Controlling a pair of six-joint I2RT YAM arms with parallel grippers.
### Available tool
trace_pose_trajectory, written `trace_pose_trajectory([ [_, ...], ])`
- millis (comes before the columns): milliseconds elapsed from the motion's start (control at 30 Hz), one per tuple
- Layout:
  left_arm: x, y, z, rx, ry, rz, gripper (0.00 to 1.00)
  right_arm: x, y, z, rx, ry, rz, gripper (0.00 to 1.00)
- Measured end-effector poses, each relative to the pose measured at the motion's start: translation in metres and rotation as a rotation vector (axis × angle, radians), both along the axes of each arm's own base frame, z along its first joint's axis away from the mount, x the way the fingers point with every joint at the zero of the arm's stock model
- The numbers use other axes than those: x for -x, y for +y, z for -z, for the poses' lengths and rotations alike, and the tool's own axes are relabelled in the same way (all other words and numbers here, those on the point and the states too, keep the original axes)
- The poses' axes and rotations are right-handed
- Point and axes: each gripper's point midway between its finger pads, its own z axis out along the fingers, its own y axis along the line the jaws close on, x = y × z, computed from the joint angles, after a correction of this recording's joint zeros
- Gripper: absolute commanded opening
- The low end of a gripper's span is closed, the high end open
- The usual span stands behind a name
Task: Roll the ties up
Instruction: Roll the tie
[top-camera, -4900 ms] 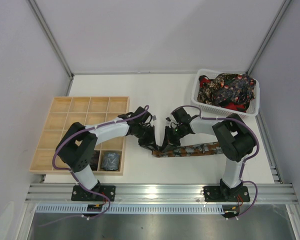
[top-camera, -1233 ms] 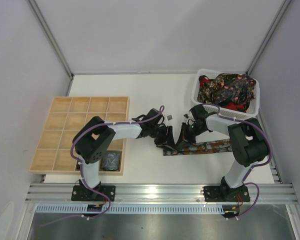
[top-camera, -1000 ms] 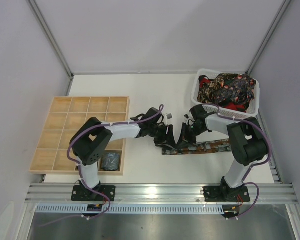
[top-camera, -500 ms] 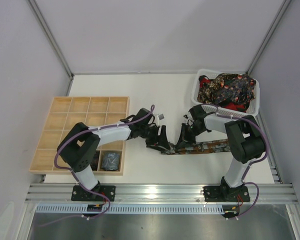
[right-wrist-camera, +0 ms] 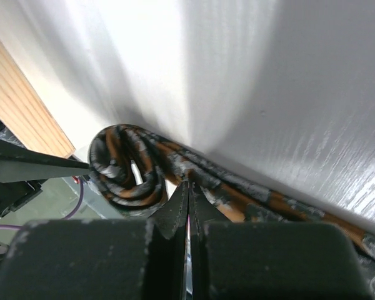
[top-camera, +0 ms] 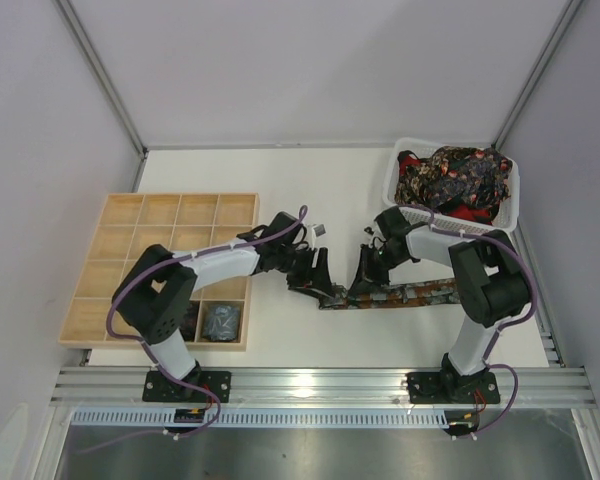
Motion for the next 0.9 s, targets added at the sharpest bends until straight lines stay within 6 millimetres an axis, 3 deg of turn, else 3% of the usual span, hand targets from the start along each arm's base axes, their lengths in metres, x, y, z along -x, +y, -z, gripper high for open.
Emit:
trace_pose_trajectory([
  [133,0.001,0.006,-0.008,-0.016,-0.035,0.015,0.77,-0.006,0.0,-0.013,0.001,-0.034,-0.003,0.0],
  [167,0.001,0.008,-0.012,-0.022,-0.053,0.02,0.94,-0.007,0.001,-0.017,0.0,-0.044,-0.005,0.01],
  [233,-0.002,0.012,-0.021,-0.026,-0.103,0.034,1.0,-0.008,0.0,-0.026,-0.002,-0.069,-0.009,0.02],
  [467,-0.035,0.011,-0.058,-0.071,-0.429,0.163,1.0,-0.012,-0.012,-0.047,-0.004,-0.113,0.011,0.03],
  [600,-0.03,0.004,-0.052,-0.154,-0.629,0.343,1.0,-0.018,-0.025,-0.055,-0.004,-0.123,0.053,0.03],
  [733,-0.011,-0.008,-0.041,-0.175,-0.718,0.525,1.0,-0.022,-0.035,-0.065,-0.008,-0.141,0.091,0.02],
  [900,-0.008,-0.015,-0.027,-0.201,-0.789,0.635,1.0,-0.024,-0.045,-0.079,-0.017,-0.179,0.126,0.02],
])
